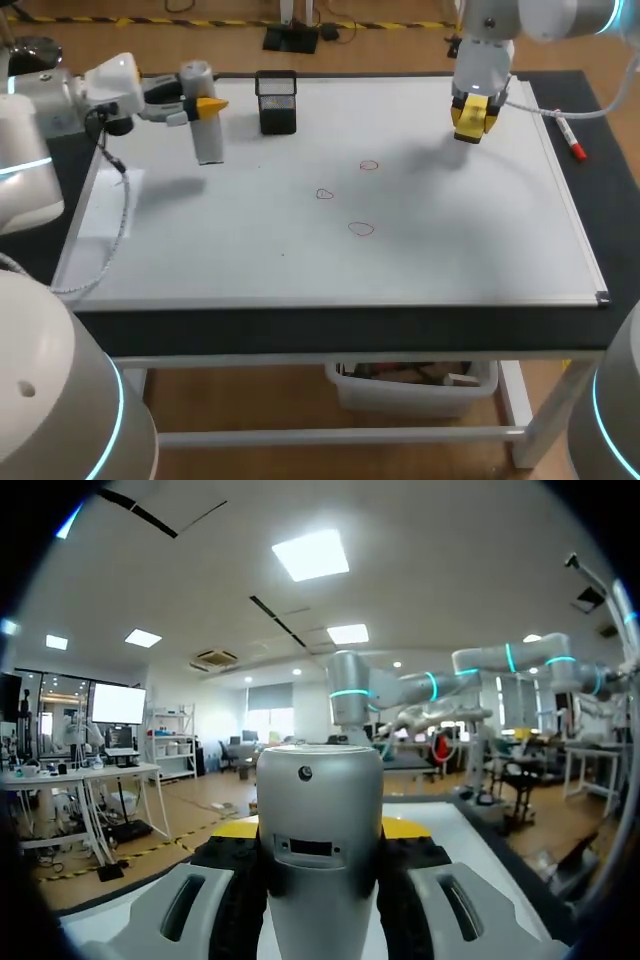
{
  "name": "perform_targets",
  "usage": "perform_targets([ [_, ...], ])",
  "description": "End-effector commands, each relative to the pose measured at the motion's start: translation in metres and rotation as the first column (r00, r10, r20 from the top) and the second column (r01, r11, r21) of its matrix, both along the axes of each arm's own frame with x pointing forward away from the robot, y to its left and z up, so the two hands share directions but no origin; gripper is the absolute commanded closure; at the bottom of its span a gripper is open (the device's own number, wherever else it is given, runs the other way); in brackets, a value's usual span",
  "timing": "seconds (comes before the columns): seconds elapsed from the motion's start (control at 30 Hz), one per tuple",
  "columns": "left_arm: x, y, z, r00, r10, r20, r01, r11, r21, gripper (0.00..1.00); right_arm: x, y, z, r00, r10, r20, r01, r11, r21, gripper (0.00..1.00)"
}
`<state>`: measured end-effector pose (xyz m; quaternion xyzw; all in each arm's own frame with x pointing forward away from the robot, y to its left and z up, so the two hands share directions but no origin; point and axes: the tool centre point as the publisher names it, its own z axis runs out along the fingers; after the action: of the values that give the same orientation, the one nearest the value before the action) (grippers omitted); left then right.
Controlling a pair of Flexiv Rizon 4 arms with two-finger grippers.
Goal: Pick up the inspection probe, press it on each red-marked spot on the whiteboard one by one, put down the probe, pick up the eraser, and wipe off all the red marks.
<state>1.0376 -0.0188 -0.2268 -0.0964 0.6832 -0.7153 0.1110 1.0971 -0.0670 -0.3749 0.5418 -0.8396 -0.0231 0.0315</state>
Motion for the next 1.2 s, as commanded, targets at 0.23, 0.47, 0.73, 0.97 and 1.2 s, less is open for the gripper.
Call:
perform_targets([
  [0.23, -0.021, 0.031, -0.002, 0.988, 0.151, -0.018, -0.151, 0.988, -0.007, 1.00, 0.000, -0.001, 0.002, 1.000, 0.003, -0.001, -0.003, 1.000, -0.004, 1.00],
  [0.47, -0.024, 0.036, 0.000, 0.986, 0.167, -0.018, -0.167, 0.986, -0.007, 1.00, 0.000, 0.006, 0.003, 1.000, 0.018, 0.002, -0.018, 1.000, -0.006, 1.00],
  [0.73, -0.024, 0.036, 0.000, 0.986, 0.167, -0.018, -0.167, 0.986, -0.007, 1.00, -0.026, 0.083, 0.003, 0.983, 0.183, 0.000, -0.182, 0.983, 0.018, 1.00],
  [0.97, -0.024, 0.036, 0.000, 0.986, 0.167, -0.018, -0.167, 0.986, -0.007, 1.00, -0.049, 0.144, 0.004, 0.948, 0.319, -0.006, -0.318, 0.948, 0.028, 1.00],
  [1.2, -0.024, 0.036, 0.000, 0.986, 0.167, -0.018, -0.167, 0.986, -0.007, 1.00, -0.077, 0.205, 0.013, 0.907, 0.421, 0.014, -0.421, 0.906, 0.034, 1.00],
])
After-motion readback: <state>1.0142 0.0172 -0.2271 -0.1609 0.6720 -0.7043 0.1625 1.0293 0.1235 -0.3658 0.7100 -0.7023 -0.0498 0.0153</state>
